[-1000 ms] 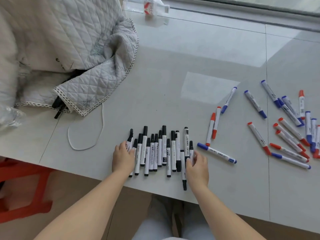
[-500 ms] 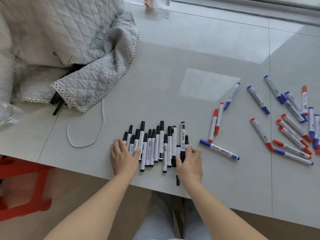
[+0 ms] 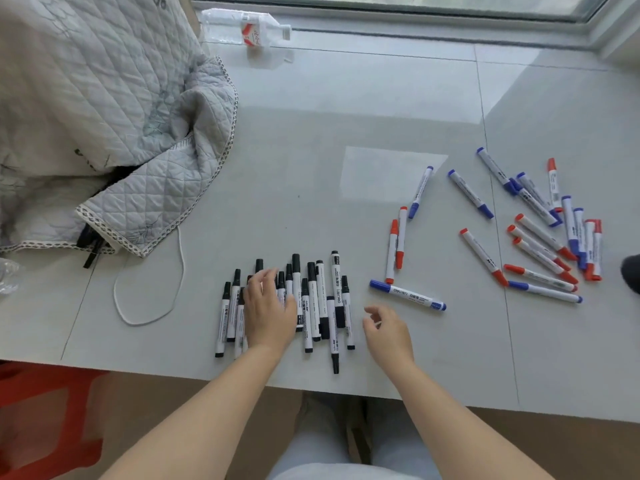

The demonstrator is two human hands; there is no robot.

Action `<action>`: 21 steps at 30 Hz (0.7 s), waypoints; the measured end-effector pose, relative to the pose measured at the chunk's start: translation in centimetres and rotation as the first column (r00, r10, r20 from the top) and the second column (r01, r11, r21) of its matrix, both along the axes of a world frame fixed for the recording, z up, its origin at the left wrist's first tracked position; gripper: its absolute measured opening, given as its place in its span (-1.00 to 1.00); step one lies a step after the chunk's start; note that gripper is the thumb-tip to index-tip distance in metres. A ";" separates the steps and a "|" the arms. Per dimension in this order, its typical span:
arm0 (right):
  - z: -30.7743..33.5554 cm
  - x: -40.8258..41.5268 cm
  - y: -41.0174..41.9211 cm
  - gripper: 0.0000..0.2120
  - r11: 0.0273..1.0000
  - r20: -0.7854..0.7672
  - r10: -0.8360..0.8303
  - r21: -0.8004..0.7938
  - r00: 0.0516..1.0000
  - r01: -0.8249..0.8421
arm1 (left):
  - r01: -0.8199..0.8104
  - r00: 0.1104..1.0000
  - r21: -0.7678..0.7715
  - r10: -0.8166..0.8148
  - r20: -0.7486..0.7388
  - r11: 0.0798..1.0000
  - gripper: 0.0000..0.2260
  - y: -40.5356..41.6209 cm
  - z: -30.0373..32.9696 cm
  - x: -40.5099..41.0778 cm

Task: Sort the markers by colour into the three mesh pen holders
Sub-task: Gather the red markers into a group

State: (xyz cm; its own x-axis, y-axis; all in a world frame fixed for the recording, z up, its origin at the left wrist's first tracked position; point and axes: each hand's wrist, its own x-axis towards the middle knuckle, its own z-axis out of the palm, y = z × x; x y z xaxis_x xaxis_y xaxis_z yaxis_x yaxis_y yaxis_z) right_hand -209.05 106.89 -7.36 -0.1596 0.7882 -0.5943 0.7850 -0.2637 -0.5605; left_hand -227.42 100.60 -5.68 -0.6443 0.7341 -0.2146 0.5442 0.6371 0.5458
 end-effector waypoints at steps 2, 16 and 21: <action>0.4 1.7 1.1 -0.76 0.994 -0.033 -0.101 -0.043 0.994 0.100 | 0.056 0.996 0.015 -0.056 0.062 0.998 -0.55 2.1 0.4 1.7; 0.6 15.6 10.0 -0.81 0.956 -0.002 -0.293 0.018 0.956 0.293 | 0.173 0.963 -0.176 -0.129 0.236 0.969 -0.65 15.6 -1.6 11.4; 0.4 17.9 13.7 -0.83 0.964 0.006 -0.247 0.104 0.969 0.245 | 0.098 0.985 -0.218 -0.064 0.159 0.971 -0.59 18.7 -2.8 11.9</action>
State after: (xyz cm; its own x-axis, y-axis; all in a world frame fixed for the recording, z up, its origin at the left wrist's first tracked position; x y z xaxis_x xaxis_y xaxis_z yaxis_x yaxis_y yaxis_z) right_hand -191.14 120.58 -6.99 0.0577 0.8583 -0.5100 0.7136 -0.3927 -0.5802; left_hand -215.53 119.27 -8.47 -0.5325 0.7044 -0.4693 0.5221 0.7098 0.4729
